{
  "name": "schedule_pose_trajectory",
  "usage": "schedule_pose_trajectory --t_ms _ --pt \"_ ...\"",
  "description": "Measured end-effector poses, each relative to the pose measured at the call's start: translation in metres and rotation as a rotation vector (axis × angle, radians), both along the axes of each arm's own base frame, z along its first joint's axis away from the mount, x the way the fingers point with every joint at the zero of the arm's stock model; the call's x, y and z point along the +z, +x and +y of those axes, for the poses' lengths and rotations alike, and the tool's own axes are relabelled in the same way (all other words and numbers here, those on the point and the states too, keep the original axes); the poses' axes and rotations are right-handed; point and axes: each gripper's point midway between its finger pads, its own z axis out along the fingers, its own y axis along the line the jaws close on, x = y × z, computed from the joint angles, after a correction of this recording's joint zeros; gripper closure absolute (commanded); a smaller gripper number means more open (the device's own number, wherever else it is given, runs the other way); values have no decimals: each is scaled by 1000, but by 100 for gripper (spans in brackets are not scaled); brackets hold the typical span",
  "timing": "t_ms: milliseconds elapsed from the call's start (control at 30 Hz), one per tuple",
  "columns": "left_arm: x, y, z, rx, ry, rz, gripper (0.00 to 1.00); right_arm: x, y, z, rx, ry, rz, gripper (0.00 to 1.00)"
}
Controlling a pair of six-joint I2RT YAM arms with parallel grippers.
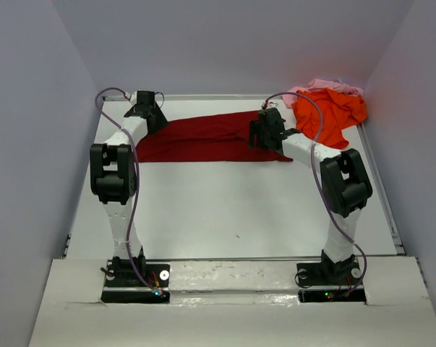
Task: Fold and stack the t-shirts
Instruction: Fold the tshirt
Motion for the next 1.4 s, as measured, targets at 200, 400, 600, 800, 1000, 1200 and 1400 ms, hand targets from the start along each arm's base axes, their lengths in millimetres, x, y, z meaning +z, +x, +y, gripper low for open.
schedule_pose_trajectory --t_ms 200,400,600,800,1000,1200,1400 --pt "-38 -10 -16 -91 9 78 24 -28 10 0 -7 81 51 23" --pt "-37 -7 -20 -131 27 65 24 -42 40 -23 -50 203 81 23" --pt "-38 -6 -12 -126 76 68 24 -41 49 -33 -66 236 81 23" --pt "-54 -9 -3 -107 117 106 24 -43 53 -30 -59 242 82 23" --pt "-64 -17 8 -65 180 154 24 -41 60 -26 -48 254 80 24" --pt "-66 -35 8 -15 168 179 24 -39 64 -20 -29 275 88 24" --pt "-70 -87 2 5 96 219 24 -30 71 -10 7 306 87 23"
